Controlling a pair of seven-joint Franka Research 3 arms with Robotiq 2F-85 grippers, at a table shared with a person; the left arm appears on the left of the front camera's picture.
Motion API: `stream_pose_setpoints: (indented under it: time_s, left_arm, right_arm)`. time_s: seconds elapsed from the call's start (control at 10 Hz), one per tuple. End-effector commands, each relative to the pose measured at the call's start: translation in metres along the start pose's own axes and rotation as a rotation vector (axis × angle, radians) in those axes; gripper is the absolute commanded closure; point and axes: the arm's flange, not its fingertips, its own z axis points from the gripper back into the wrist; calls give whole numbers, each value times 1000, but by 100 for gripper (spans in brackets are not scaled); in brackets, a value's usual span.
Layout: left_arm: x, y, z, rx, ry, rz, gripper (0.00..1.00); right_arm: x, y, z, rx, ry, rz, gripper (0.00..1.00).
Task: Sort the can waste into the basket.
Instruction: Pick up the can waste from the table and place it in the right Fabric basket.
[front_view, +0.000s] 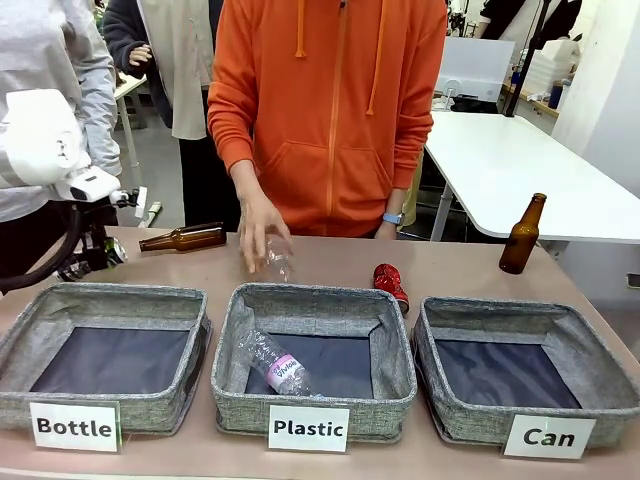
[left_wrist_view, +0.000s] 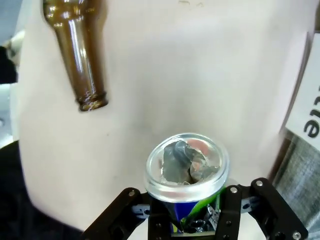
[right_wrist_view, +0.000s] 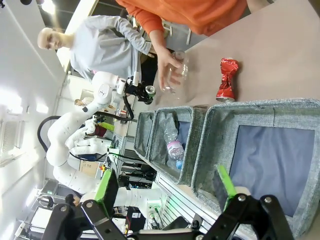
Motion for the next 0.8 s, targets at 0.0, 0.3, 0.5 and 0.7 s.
stream_pose_setpoints:
  time_s: [0.0, 0.3, 0.5, 0.7]
  left_arm:
    - [-18, -19, 32, 61, -70, -3, 100]
    - [-38, -72, 120, 125, -162, 14, 100]
    - [-44, -124, 157, 9, -210, -87, 100]
    - [-58, -186, 180, -58, -195, -266, 100]
  right_arm:
    - [3, 0, 0, 22, -18, 27, 0]
    - [3, 0, 0, 22, -18, 27, 0]
    - [3, 0, 0, 22, -18, 27, 0]
    - [3, 0, 0, 22, -18, 27, 0]
